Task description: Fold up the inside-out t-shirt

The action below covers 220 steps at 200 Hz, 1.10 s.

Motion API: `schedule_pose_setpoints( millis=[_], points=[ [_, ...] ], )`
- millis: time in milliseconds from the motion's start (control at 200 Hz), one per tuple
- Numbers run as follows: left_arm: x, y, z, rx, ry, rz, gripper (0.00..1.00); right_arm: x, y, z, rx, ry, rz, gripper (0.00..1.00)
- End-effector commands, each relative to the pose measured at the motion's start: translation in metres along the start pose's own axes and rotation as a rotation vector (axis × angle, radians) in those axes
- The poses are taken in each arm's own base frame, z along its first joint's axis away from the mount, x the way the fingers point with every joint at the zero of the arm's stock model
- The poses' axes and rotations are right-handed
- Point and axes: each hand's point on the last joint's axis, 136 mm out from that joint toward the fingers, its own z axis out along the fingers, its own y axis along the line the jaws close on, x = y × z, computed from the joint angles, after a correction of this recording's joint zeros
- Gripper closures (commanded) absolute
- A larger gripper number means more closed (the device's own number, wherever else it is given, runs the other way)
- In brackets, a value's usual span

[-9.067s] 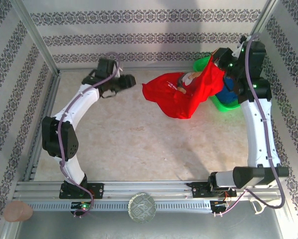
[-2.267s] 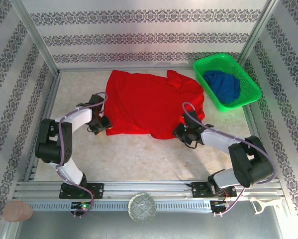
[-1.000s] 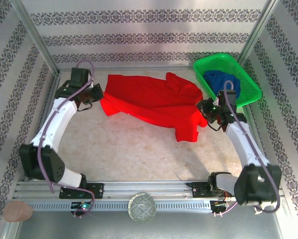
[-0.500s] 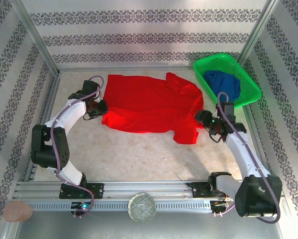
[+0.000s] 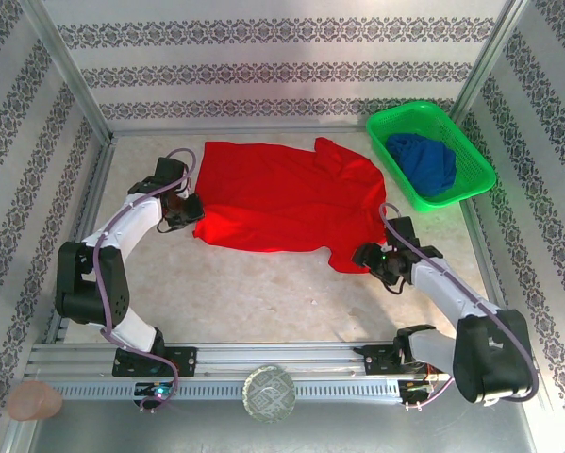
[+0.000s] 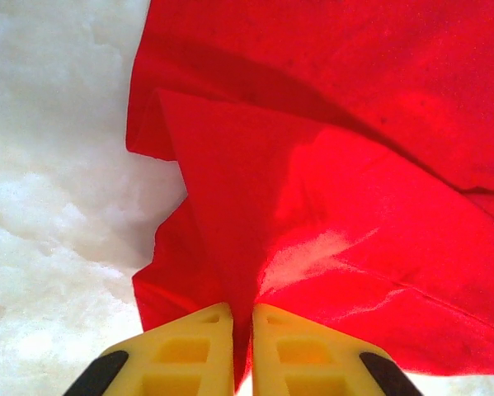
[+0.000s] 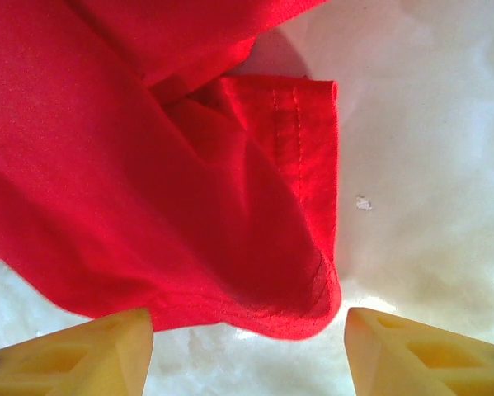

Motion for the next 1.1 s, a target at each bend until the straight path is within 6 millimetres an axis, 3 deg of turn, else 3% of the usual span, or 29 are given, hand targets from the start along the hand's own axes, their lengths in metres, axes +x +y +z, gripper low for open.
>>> schedule_pose_setpoints(
  millis=[0,170,265,325,345,430,505,660,739,824,879,964,1094],
  points=[
    [-0.002,0.002,0.0,0.017,-0.016,-0.021,0.86,-0.008,0.003,0.005,0.008,-0.024,-0.013,0.39],
    [0.0,0.003,0.006,0.019,-0.011,-0.026,0.86,-0.006,0.002,0.01,0.008,-0.013,-0.006,0.49],
    [-0.001,0.002,0.004,0.022,-0.016,-0.027,0.86,-0.006,0.004,0.008,0.002,-0.01,-0.008,0.74],
    [-0.001,0.002,0.003,0.023,-0.018,-0.026,0.86,-0.009,0.008,0.0,-0.006,-0.021,-0.013,1.0],
    [-0.002,0.001,0.002,0.023,-0.02,-0.025,0.86,-0.01,0.011,-0.004,-0.014,-0.029,-0.016,1.0],
    [-0.01,-0.004,-0.009,0.034,-0.05,-0.023,0.93,-0.023,0.029,-0.033,-0.077,-0.095,-0.016,1.0],
    [-0.027,-0.011,-0.027,0.061,-0.109,-0.034,1.0,-0.045,0.051,-0.07,-0.162,-0.185,0.001,1.0],
    [-0.066,-0.026,-0.063,0.141,-0.229,-0.068,1.0,-0.1,0.101,-0.151,-0.307,-0.332,-0.019,1.0],
    [-0.073,-0.03,-0.068,0.151,-0.24,-0.06,1.0,-0.114,0.123,-0.176,-0.353,-0.356,-0.057,1.0],
    [-0.066,-0.024,-0.055,0.125,-0.195,-0.066,0.7,-0.116,0.133,-0.179,-0.384,-0.34,-0.064,1.0],
    [-0.057,-0.017,-0.041,0.104,-0.143,-0.079,0.6,-0.113,0.13,-0.173,-0.386,-0.328,-0.05,1.0],
    [-0.038,-0.012,-0.02,0.079,-0.058,-0.101,0.53,-0.1,0.115,-0.153,-0.366,-0.293,-0.015,1.0],
    [0.001,-0.024,-0.001,0.051,0.027,-0.08,0.46,-0.077,0.084,-0.128,-0.312,-0.265,0.036,1.0]
  ],
)
